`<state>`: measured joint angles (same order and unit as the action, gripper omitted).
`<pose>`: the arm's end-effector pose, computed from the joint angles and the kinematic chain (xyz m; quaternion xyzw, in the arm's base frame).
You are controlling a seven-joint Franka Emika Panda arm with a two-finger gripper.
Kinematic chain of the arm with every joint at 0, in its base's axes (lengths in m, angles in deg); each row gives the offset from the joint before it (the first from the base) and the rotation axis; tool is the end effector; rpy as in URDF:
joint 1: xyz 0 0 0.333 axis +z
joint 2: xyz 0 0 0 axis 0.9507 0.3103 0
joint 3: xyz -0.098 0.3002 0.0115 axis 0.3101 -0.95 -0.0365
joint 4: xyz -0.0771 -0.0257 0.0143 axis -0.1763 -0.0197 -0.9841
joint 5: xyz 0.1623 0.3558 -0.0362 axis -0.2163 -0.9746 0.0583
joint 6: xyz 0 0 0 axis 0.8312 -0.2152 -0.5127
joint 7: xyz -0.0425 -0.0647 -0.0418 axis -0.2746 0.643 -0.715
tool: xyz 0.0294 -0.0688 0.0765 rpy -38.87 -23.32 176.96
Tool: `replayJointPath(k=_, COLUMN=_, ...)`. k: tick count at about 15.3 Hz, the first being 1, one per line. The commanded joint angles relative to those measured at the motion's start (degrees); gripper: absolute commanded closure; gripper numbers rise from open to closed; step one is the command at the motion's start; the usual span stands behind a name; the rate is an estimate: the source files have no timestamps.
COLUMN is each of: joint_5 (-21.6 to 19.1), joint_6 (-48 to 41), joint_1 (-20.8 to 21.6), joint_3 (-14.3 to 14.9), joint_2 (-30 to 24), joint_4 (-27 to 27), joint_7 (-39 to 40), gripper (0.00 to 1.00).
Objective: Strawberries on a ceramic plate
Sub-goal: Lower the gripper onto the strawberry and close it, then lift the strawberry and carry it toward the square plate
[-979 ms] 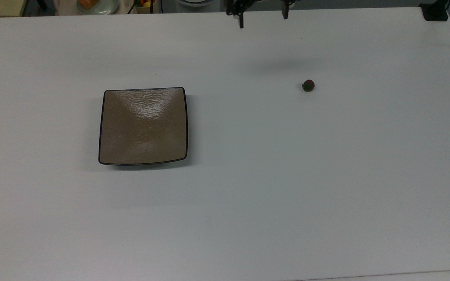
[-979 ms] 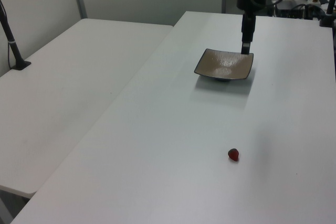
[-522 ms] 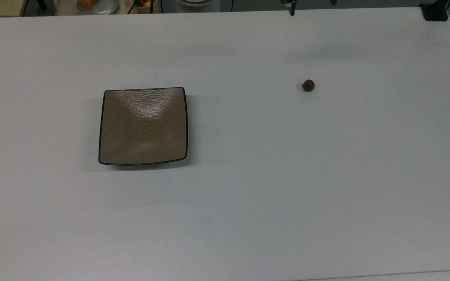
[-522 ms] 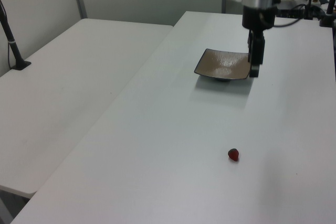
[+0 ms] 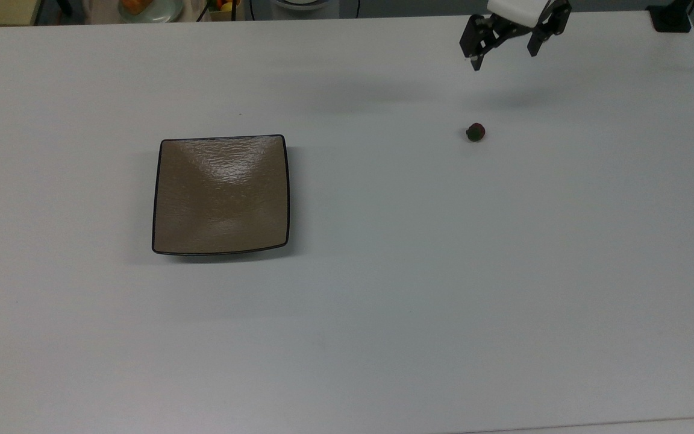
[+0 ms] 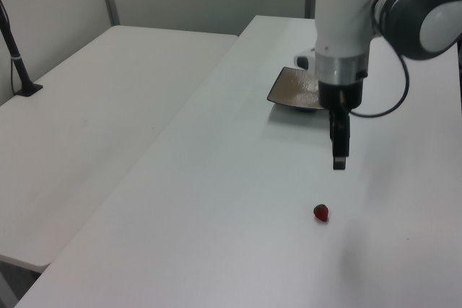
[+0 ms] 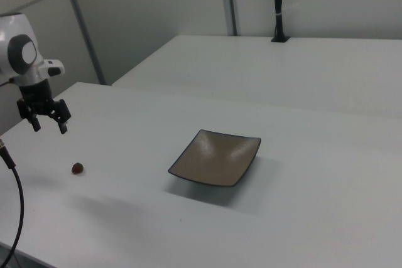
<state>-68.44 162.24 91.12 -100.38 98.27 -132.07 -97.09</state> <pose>0.4770 0.3789 0.4629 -0.9849 -0.1705 0.0215 0.0207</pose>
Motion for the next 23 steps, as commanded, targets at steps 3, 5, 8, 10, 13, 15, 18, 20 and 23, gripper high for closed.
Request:
replayJointPath(k=3, joint_5=4.4, joint_6=8.1, joint_1=0.5, joint_3=0.3, joint_2=2.7, joint_4=-5.8, joint_7=-0.5, gripper=0.00)
replayJointPath(k=5, joint_5=6.4, joint_6=11.3, joint_1=0.5, joint_3=0.3, joint_2=4.2, joint_4=-7.4, joint_7=0.5, gripper=0.00)
replayJointPath(k=8, joint_5=8.0, joint_6=16.5, joint_1=0.5, joint_3=0.3, joint_2=6.2, joint_4=-10.0, joint_7=1.3, gripper=0.00)
replayJointPath(k=10, joint_5=10.3, joint_6=17.0, joint_1=0.5, joint_3=0.3, joint_2=7.4, joint_4=-10.1, joint_7=1.3, gripper=0.00)
replayJointPath(k=13, joint_5=12.2, joint_6=19.4, joint_1=0.4, joint_3=0.3, joint_2=9.7, joint_4=-10.3, joint_7=1.3, gripper=0.01)
replayJointPath(k=15, joint_5=12.7, joint_6=20.3, joint_1=0.4, joint_3=0.3, joint_2=10.2, joint_4=-10.2, joint_7=1.3, gripper=0.10)
replayJointPath(k=18, joint_5=13.4, joint_6=21.4, joint_1=0.5, joint_3=0.3, joint_2=10.9, joint_4=-10.2, joint_7=1.4, gripper=0.32)
replayJointPath(k=20, joint_5=13.4, joint_6=21.4, joint_1=0.4, joint_3=0.3, joint_2=10.9, joint_4=-10.2, joint_7=3.1, gripper=0.64)
replayJointPath(k=23, joint_5=13.3, joint_6=21.4, joint_1=0.4, joint_3=0.3, joint_2=10.9, joint_4=-10.2, joint_7=3.2, gripper=0.93)
